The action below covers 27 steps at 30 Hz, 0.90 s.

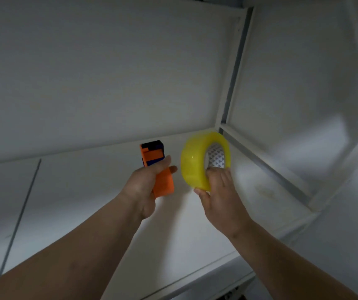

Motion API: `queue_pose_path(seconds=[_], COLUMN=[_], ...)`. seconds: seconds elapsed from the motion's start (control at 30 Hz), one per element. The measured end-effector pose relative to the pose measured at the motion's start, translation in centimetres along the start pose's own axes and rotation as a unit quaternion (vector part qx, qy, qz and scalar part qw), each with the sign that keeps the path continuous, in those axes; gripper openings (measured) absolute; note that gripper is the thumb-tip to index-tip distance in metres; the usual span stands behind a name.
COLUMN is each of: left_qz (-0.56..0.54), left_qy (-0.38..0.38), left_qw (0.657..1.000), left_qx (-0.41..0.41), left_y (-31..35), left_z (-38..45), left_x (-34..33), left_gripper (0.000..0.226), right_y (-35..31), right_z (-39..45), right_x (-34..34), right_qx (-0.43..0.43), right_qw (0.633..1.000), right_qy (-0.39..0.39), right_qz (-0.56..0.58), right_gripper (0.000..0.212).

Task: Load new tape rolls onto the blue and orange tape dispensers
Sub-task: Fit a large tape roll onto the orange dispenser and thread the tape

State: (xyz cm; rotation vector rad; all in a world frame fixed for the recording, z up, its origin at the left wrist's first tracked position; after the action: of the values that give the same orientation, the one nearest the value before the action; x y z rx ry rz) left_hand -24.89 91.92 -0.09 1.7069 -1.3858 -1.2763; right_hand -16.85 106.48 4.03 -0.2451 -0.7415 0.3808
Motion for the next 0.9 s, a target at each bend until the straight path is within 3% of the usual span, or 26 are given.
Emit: queue_pose_path(seconds=[0.13,0.43,0.5,0.57,0.67,0.73,0.8,0.9], left_qz=[-0.006,0.034,0.037,0.048,0.078,0.093,0.096,0.085], left_qy=[-0.077,-0.107,-0.085,-0.049,0.004,0.023,0.031,0.041], left_qw=[0.997,0.992,0.992,0.990,0.985,0.979,0.976,0.975], left_qx=[0.003,-0.052,-0.085,-0.119,-0.157,-0.178,-0.193,-0.200], left_y=[1.4,3.3,3.8,4.1,4.3,4.3,4.4,4.1], left_z=[-0.6,-1.0,-1.2,-1.5,-2.4,-3.4,-4.3,-5.7], left_x=[0.6,4.9,5.9,7.0,8.7,9.4,9.9,10.9], left_gripper=[0.055,0.044,0.045,0.049,0.051,0.054,0.064,0.076], right_y=[-3.7,-7.7,-8.0,-8.5,-7.9,-7.2,-7.2,-8.7], right_z=[-0.1,-0.6,-0.1,0.9,3.1,4.2,4.8,5.0], right_x=[-2.4,-5.4,-5.9,-5.6,-3.8,-3.0,-3.4,-4.2], right_qx=[0.061,0.074,0.055,0.004,-0.181,-0.253,-0.278,-0.250], right_qw=[0.998,0.994,0.992,0.990,0.948,0.919,0.913,0.924], right_qy=[-0.028,-0.077,-0.113,-0.132,-0.067,-0.014,-0.025,-0.063], right_qz=[0.006,0.024,0.000,0.052,0.252,0.302,0.298,0.281], right_gripper=[0.025,0.028,0.030,0.034,0.034,0.029,0.026,0.024])
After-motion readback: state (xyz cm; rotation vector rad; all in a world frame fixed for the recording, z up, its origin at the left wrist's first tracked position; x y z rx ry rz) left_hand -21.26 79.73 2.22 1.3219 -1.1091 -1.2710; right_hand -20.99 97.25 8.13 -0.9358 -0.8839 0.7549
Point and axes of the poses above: each hand's wrist, its own z-axis towards the middle knuckle, its own x-axis out of the back of the hand, y = z × x, the point moved 9 cm from there along z, towards the middle knuckle, and after that the axes turned 9 degrees about y, right-handed, at the moved point
